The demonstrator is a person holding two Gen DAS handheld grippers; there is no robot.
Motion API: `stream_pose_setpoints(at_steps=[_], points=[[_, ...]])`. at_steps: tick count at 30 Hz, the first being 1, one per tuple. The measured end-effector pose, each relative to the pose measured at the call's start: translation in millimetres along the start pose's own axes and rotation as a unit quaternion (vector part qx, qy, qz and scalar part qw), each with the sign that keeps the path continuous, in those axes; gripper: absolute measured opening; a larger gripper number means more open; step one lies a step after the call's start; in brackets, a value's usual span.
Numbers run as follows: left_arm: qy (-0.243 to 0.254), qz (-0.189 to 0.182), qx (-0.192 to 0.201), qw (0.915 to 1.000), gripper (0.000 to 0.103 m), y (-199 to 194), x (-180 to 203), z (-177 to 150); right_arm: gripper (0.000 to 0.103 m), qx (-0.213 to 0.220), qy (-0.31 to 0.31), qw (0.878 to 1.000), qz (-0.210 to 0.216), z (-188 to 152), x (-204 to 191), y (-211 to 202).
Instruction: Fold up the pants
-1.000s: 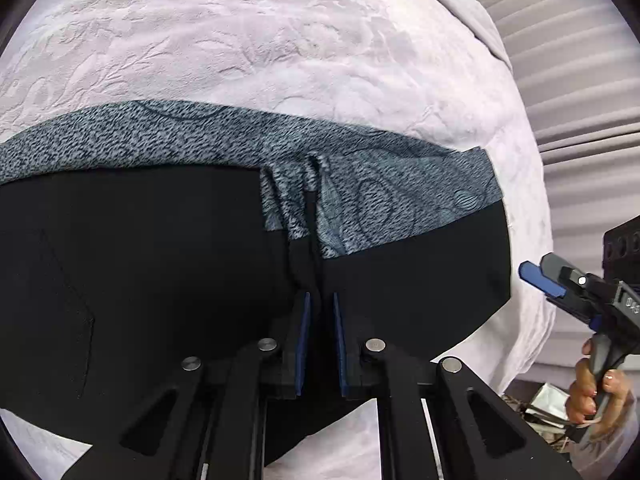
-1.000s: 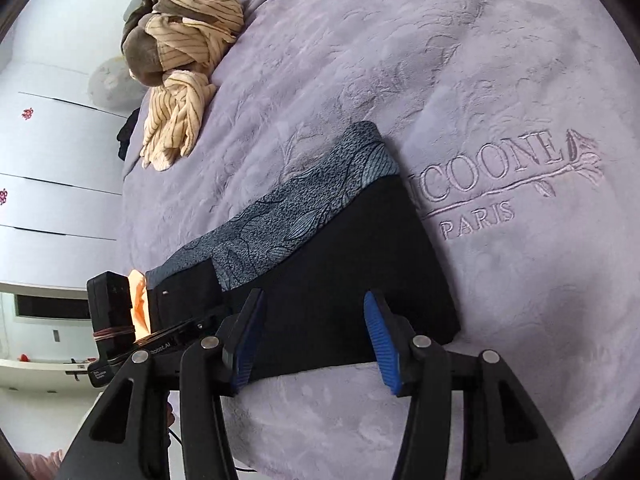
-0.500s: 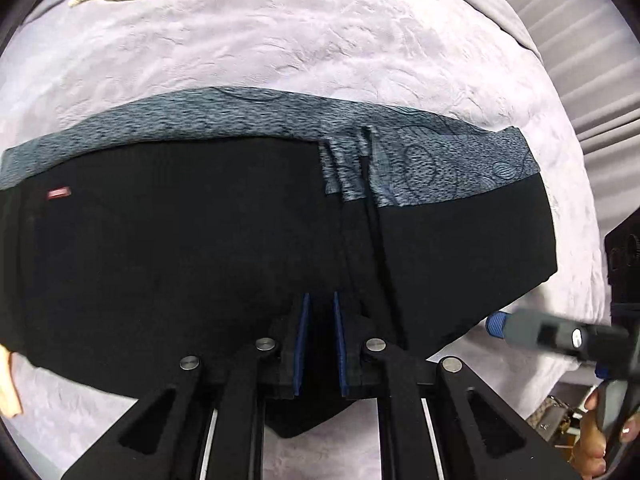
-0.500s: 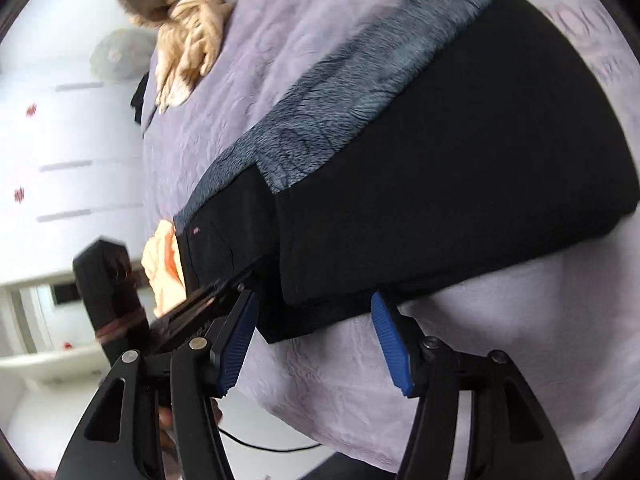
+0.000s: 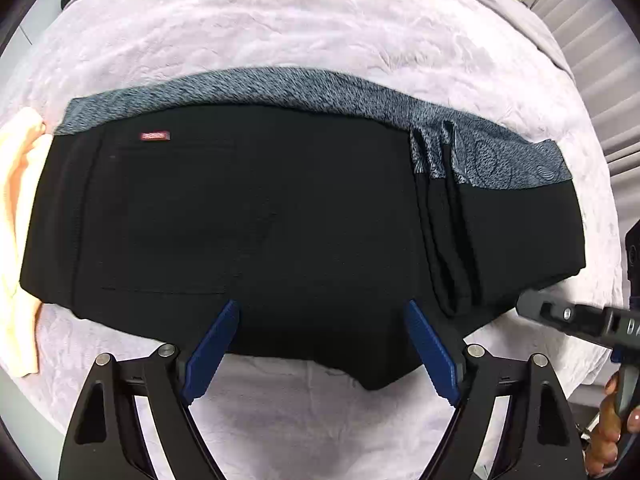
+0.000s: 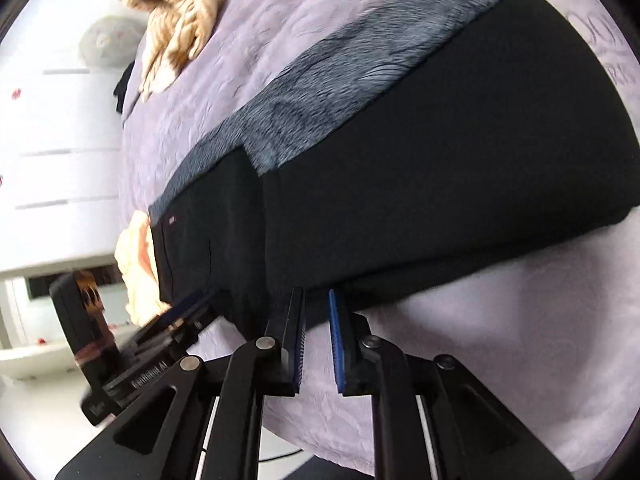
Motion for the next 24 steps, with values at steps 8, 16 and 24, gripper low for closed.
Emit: stream_pose_setpoints(at_steps=[8,16,24], points=[[-0.015,0.032,0.007,0.9993,0.086,-21.4,-35.8,-8.0,0.045,-0.018,-0.1,0.993,-0.061,-14.1,-53.9,-1.3],[-0.031,0.059,0.013,0.9977,0.103,-42.2,-86.2,-28.5,0.082,-0.022,-0.144,0.985,-0.094,-27.6,-86.0,5.9],[-0.081,0.053,0.01,0.9952,0.103,-52.9,-147.6,-47.7,0.082,-0.062,-0.189,0.972,-0.123,-50.3,-114.3,39.7]])
Point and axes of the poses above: each gripper's, at about its wrist camera, not at the fingertips, and y roughly the way its jaws point, x to its right, z to its top, the point moved 4 cm from there along y, roughly the way its jaws point, and after that the axes turned 5 degrees about x, right-handed, at the moved point
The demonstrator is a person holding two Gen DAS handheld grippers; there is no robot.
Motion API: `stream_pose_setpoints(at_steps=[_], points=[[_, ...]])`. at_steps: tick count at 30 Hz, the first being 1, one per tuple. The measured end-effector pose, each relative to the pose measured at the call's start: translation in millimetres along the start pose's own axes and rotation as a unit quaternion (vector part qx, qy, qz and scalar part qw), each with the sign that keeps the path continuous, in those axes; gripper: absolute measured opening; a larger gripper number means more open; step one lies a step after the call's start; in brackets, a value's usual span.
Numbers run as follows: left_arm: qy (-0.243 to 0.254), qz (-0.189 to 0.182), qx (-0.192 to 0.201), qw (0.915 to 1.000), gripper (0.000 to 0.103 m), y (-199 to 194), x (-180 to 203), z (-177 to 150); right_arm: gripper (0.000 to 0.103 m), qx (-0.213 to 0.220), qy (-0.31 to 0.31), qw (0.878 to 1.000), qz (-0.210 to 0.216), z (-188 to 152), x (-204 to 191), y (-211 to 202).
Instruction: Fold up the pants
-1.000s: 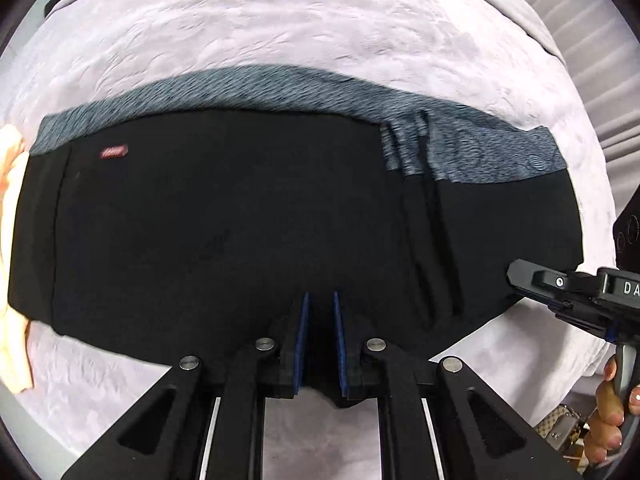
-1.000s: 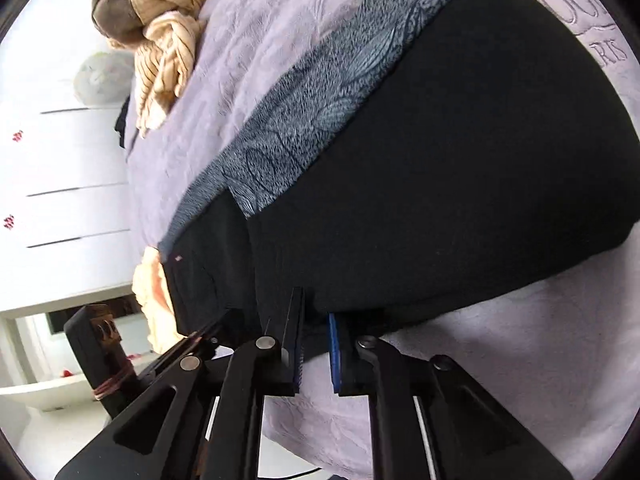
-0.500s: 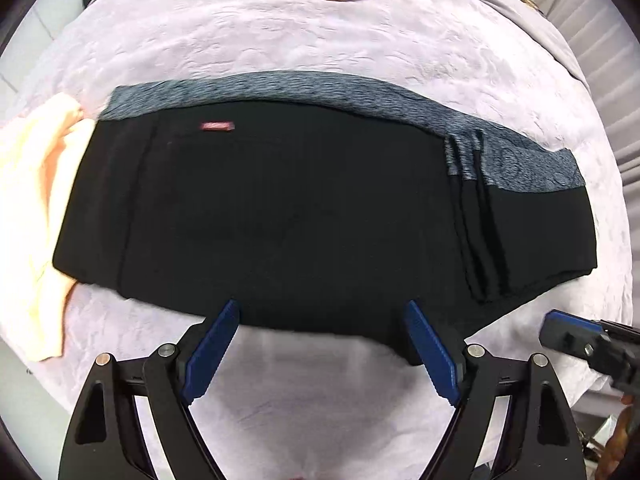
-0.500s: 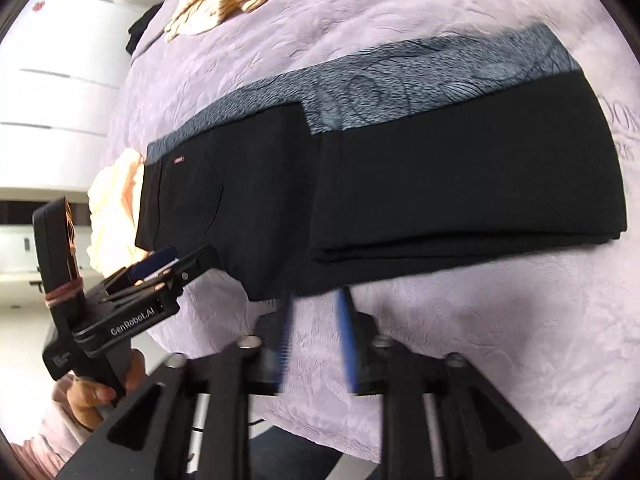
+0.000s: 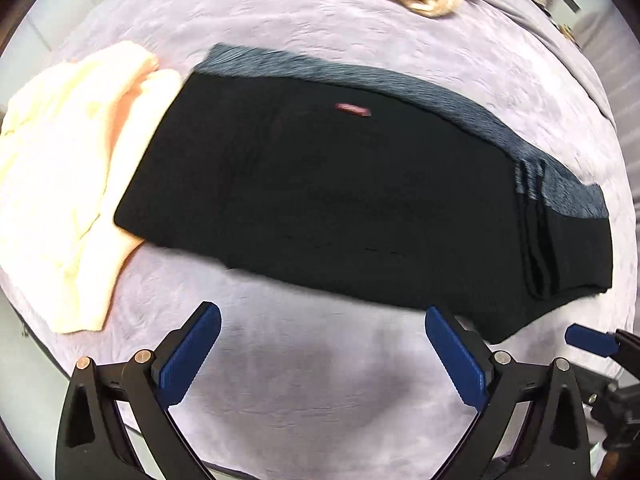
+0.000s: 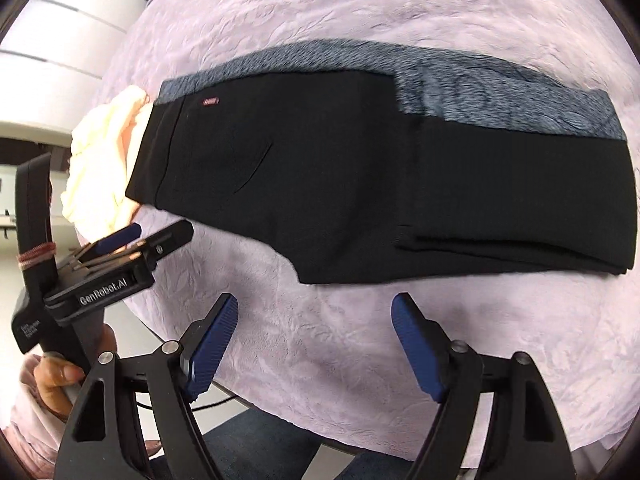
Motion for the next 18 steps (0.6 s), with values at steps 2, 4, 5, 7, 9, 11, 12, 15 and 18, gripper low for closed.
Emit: stream_pose_setpoints(at_steps=[2,4,5,7,9,11,12,15,18], points=[[-0.01,0.004,-0.001,0.9999,0.103,4.7,-3.1,-0.1,0.082,-0.009,-0.011,1.0,-0.003,-0.3,-9.1,4.6],[-0.019,0.008,0.0,0.9998,0.103,5.4,-16.7,-1.8,0.082,-0.016,-0.024,1.0,-0.009,0.0,-19.0,9.4],[-0.024,0.009,0.0,0.9997,0.103,5.6,-22.1,-1.9,0.082,-0.021,-0.031,0.999,-0.011,0.1,-23.4,11.9],[-0.037,0.01,0.0,0.9993,0.103,8.2,-39.3,-1.7,0.082,-0.03,-0.04,0.999,-0.013,1.5,-31.4,18.8],[-0.052,0.008,-0.001,0.9986,0.103,10.5,-50.8,-3.1,0.082,-0.037,-0.049,0.998,-0.015,1.7,-36.9,23.1],[-0.063,0.007,-0.001,0.998,0.103,11.6,-60.5,-5.7,0.082,-0.042,-0.056,0.997,-0.018,1.7,-38.8,24.8],[-0.068,0.006,-0.001,0.9977,0.103,12.1,-64.7,-6.7,0.082,-0.045,-0.058,0.997,-0.018,1.5,-40.3,25.8],[-0.076,0.004,0.001,0.9971,0.103,13.9,-72.0,-8.8,0.082,-0.052,-0.067,0.996,-0.02,0.6,-43.4,27.0],[-0.085,-0.004,0.003,0.9963,0.103,14.8,-80.7,-8.7,0.082,-0.055,-0.074,0.996,-0.021,0.8,-48.4,29.3]])
Point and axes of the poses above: each gripper's, at about its wrist camera, not at the fingertips, and y roughly the way its jaws point, x to its right, z to its top, the point moved 4 cm from there along y, roughly the way its jaws point, and after that the axes turned 5 degrees about x, right-handed, at the moved point
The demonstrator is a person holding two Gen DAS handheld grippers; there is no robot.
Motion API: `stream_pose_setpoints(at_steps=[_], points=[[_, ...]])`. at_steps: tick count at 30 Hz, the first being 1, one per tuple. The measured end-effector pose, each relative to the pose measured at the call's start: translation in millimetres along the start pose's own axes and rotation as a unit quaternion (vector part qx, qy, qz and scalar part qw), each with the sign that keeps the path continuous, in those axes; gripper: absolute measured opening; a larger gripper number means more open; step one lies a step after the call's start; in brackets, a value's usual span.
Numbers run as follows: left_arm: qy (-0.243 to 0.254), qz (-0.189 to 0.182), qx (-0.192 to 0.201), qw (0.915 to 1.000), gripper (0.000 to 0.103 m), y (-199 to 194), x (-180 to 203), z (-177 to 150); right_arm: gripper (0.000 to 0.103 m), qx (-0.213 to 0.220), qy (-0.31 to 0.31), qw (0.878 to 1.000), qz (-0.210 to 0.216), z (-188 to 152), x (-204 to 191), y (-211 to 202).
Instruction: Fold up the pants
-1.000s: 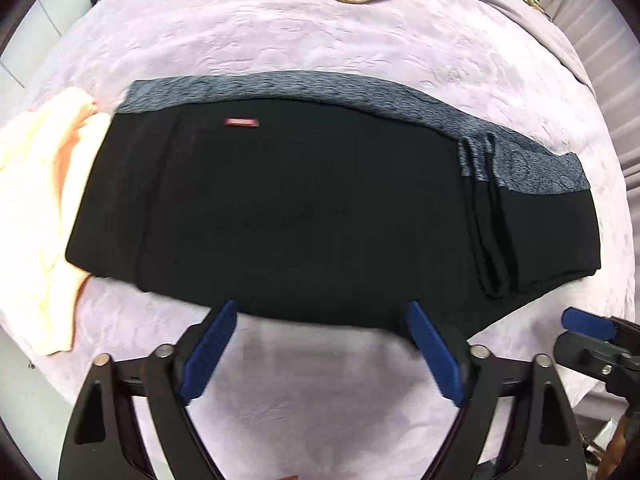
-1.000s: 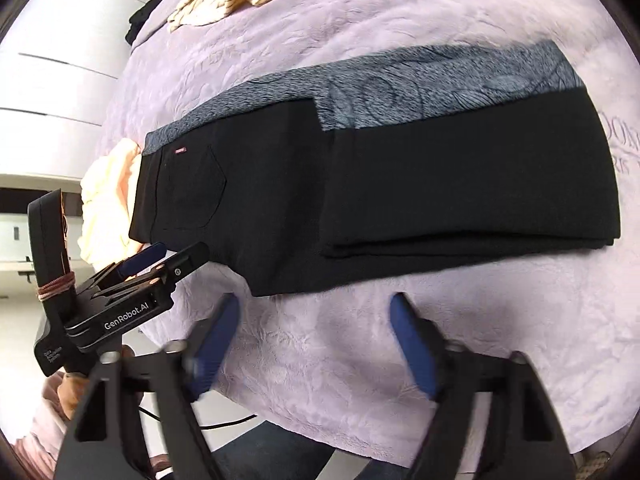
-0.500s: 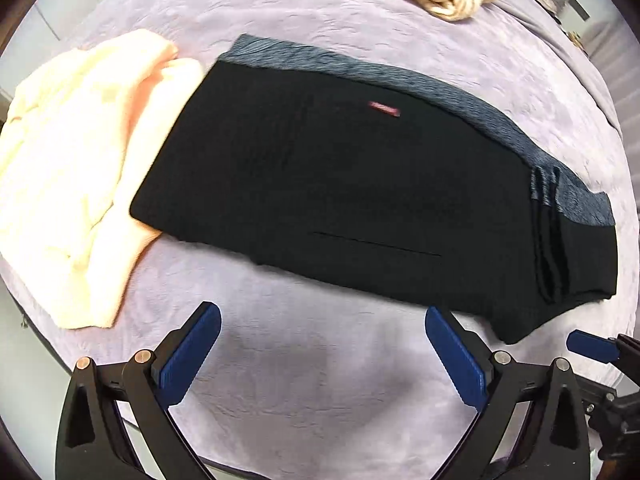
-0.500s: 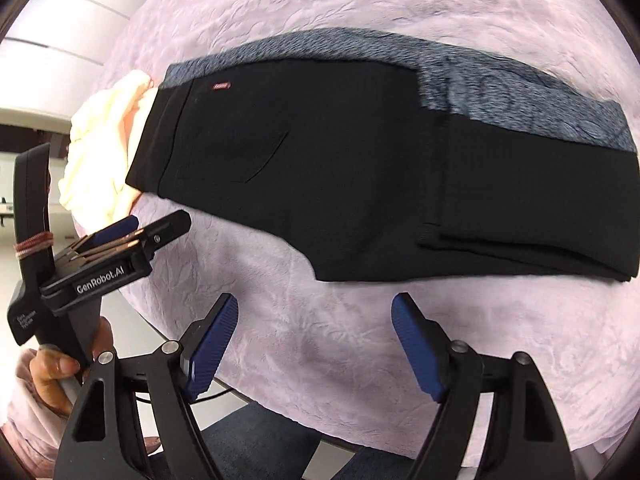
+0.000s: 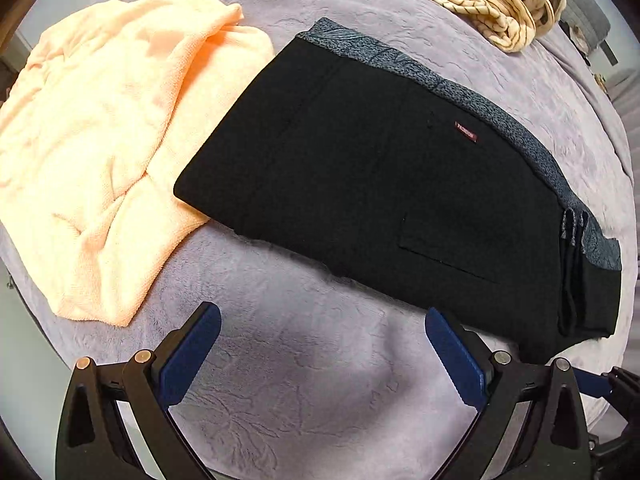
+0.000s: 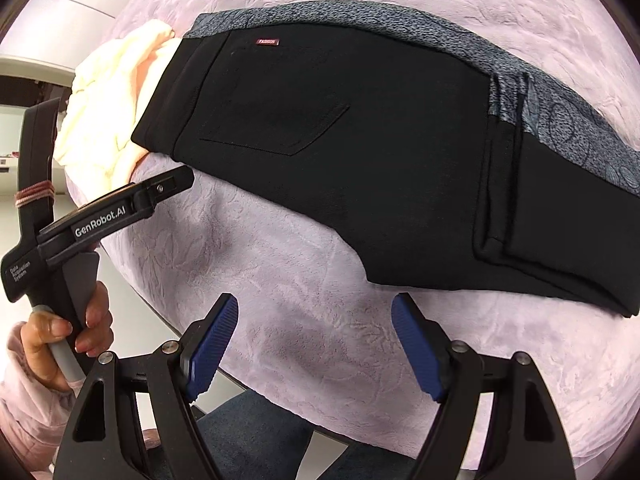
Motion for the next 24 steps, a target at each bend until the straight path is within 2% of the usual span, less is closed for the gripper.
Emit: stream_pose_setpoints(at_steps=[9,13,18,20,24], points=[[-0.016,-0.033,-0.003,0.9993,0.103,12.3,-4.8,11.2,0.082,-0.003,0.009,1.0,-0.001,0.4,2.3,1.2],[-0.044,-0.101,0.003,0.994,0.103,1.2,-25.1,9.3,0.082,-0.006,0.018,1.0,0.003,0.0,6.9,2.1],[-0.091,-0.177,0.002,0.9799,0.103,1.9,-40.4,31.0,0.082,-0.011,0.024,1.0,0.007,-0.9,8.6,6.2],[-0.098,-0.185,0.0,0.9779,0.103,3.9,-41.1,29.1,0.082,-0.013,0.024,1.0,0.008,-1.0,9.5,7.9],[-0.09,-0.169,0.002,0.9816,0.103,15.9,-25.2,34.9,0.082,-0.016,0.028,0.999,0.009,-1.4,9.7,11.1]])
Point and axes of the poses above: each gripper's, at about its wrist camera, not at the fingertips, and y roughly the way its jaws point, x to its right, z to its top, the point moved 4 cm from there along y, roughly the way its jaws point, and after that the axes turned 5 degrees about x, right-handed, at the moved point
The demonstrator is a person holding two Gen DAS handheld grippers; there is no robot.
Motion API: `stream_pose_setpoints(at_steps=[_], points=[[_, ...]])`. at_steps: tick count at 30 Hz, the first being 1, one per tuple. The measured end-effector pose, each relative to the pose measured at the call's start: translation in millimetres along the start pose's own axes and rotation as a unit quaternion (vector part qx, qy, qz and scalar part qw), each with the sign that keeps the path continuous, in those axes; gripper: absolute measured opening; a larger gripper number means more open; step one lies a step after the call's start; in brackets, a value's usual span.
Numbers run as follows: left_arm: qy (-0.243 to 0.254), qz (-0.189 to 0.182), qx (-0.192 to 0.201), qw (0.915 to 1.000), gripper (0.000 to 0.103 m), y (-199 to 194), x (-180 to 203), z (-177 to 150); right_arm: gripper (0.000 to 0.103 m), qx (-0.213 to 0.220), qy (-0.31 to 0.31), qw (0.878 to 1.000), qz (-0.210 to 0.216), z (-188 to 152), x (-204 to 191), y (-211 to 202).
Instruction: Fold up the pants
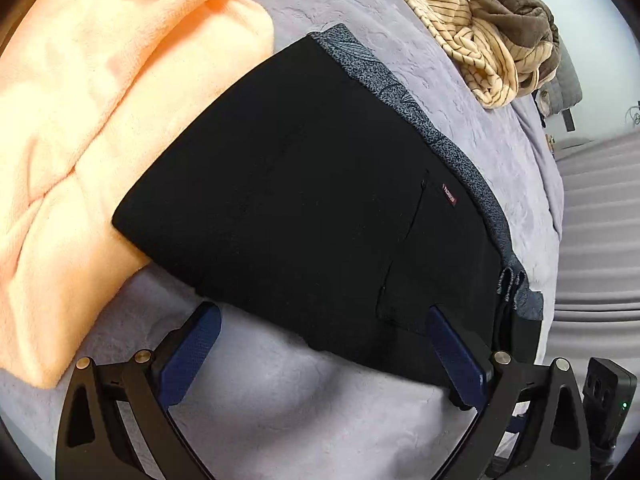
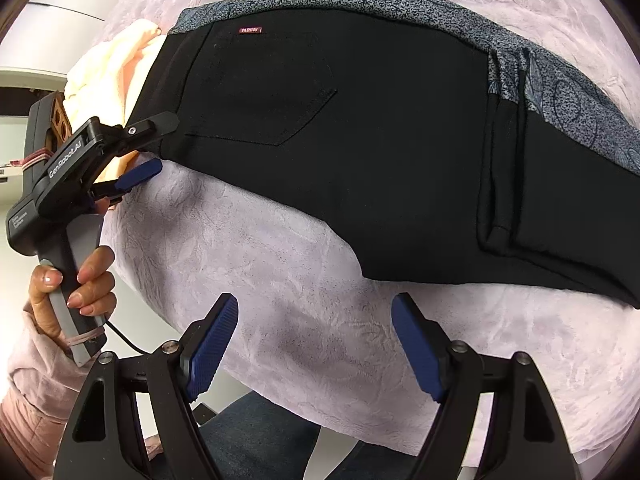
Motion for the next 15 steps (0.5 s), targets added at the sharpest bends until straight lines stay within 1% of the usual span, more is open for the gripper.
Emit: stream_pose_setpoints(at_steps=[2,4,6,8,10,13,15], points=[[0.007,-0.004,0.007,0.9999,0.103,5.6,15.9,3.0,0.082,0.0,0.0,1.0,0.0,0.1,-0.3,0.7],[0.016,-0.008,0.015,0.9997,0.103,4.6,25.2,7.2,0.082,0.0,-0.001,1.0,0.0,1.5,-0.4,0.1],[0.03,-0.001,0.028,0.9991,0.103,0.7,33.9,7.4,0.082,0.006,-0.001,1.0,0.0,2.9,-0.7,-0.8],[0.031,-0.004,0.037,0.9988,0.103,0.3,37.9,8.0,0.082,0.015,0.001,1.0,0.003,5.5,-1.9,-4.0],[0.024,0.002,0.03,0.9993,0.103,8.4,33.1,8.8,0.082,0.024,0.0,1.0,0.003,10.5,-2.6,-8.6],[-0.004,0.025,0.014,0.9996,0.103,26.6,17.9,9.3,0.082,0.038,-0.005,0.999,0.005,23.7,-4.9,-19.8],[-0.016,0.018,0.014,0.9996,0.103,29.0,13.1,11.0,0.082,0.051,-0.009,0.999,0.009,34.6,-7.4,-30.4]])
Point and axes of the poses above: each gripper's, at about its wrist camera, not at the fingertips, and y roughly the way its jaws point, x to its right, z to its top, the point moved 4 cm from there along y, roughly the way its jaws point, and after that the axes turned 5 degrees about x, right-handed, at the moved point
